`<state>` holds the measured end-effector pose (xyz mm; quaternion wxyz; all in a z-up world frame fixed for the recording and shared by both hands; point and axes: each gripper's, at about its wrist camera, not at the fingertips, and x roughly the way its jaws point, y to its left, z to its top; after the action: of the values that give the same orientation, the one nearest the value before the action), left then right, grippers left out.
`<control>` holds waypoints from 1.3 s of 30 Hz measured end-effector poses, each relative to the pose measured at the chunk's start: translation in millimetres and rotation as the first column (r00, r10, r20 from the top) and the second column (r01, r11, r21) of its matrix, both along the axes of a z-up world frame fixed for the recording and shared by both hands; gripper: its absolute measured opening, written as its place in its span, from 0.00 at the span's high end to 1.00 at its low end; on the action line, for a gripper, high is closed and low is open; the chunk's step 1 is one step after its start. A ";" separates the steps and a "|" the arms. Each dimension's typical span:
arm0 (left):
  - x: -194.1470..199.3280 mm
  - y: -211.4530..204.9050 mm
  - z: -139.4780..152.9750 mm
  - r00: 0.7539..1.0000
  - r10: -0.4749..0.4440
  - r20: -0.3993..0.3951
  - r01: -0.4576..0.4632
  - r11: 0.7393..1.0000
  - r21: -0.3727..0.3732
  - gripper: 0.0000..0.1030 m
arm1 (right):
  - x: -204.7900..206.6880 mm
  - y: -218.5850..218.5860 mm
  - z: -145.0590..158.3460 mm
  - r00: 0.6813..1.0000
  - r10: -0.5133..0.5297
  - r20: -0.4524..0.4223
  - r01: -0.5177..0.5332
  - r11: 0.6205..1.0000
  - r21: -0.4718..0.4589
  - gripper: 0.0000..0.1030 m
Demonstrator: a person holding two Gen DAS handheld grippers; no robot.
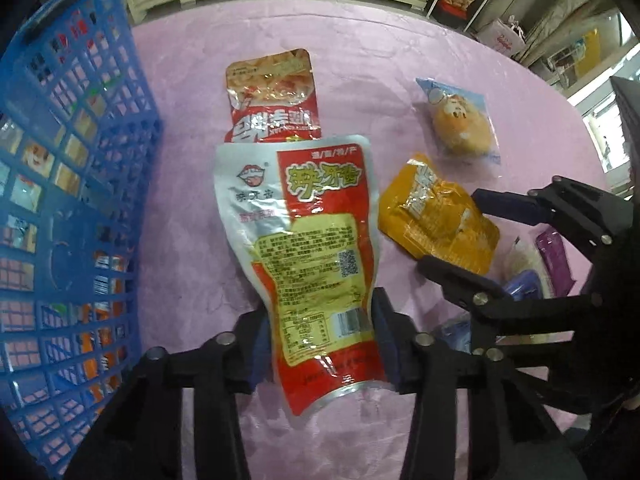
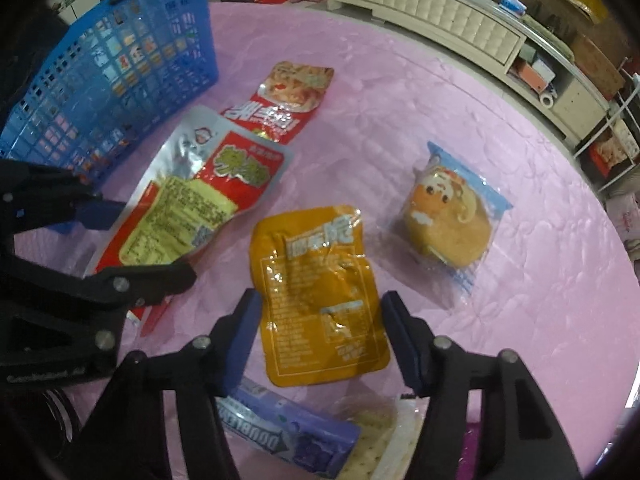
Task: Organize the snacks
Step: 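Grasp the red spicy snack bag with the left gripper while the right gripper grasps the orange sauce pack, then carry the red snack bag into the basket and open the left gripper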
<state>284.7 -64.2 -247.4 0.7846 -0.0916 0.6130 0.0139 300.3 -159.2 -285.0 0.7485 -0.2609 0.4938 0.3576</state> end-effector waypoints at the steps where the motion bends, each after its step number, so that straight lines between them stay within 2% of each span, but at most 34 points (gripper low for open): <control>1: -1.9 -0.4 -0.2 1.000 -0.004 0.004 0.004 1.000 0.001 0.65 | -1.9 -0.5 0.3 1.000 -0.008 0.001 0.008 1.000 0.010 0.41; 5: -0.6 -2.8 0.8 1.000 -0.004 0.013 0.004 1.000 -0.009 0.70 | -16.5 -4.0 2.7 1.000 -0.020 0.003 0.020 1.000 0.021 0.49; 6: -1.3 -2.9 0.7 1.000 -0.002 0.017 0.002 1.000 -0.011 0.71 | -19.4 -5.0 4.4 1.000 -0.021 -0.001 0.021 0.999 0.031 0.67; 8: -2.5 4.8 -0.4 1.000 0.004 0.025 -0.004 1.000 -0.017 0.74 | -23.5 -12.7 9.2 0.999 -0.042 0.014 0.041 0.999 0.035 0.67; 10: -4.2 7.6 3.0 0.999 0.009 0.037 -0.008 1.000 -0.030 0.88 | -29.0 -18.5 10.6 0.998 -0.066 0.006 0.066 0.997 0.049 0.69; 14: -5.9 8.6 7.3 0.999 -0.002 0.054 0.004 0.999 -0.040 0.92 | -24.1 -29.0 14.1 0.994 -0.108 -0.033 0.110 0.990 0.087 0.74; 15: -6.2 7.8 6.5 0.998 -0.004 0.057 0.006 0.999 -0.033 0.92 | -24.6 -32.4 15.6 0.991 -0.124 -0.041 0.127 0.986 0.105 0.82; 23: -15.0 4.5 11.7 0.996 -0.034 0.078 0.036 0.999 -0.032 0.94 | -21.0 -47.2 27.2 0.978 -0.193 -0.084 0.205 0.963 0.174 0.82; 28: -25.4 3.8 23.3 0.993 -0.050 0.104 0.053 0.998 -0.031 0.94 | -25.0 -54.3 41.2 0.976 -0.207 -0.065 0.216 0.959 0.186 0.82; 39: -52.9 11.4 90.4 0.966 -0.077 0.248 0.085 0.996 -0.022 0.94 | -56.6 -58.3 104.4 0.970 -0.242 0.013 0.232 0.942 0.243 0.82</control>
<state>231.8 -52.8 -157.0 0.8531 -0.0800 0.5140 -0.0397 243.7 -217.6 -180.5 0.8224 -0.1147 0.4588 0.3163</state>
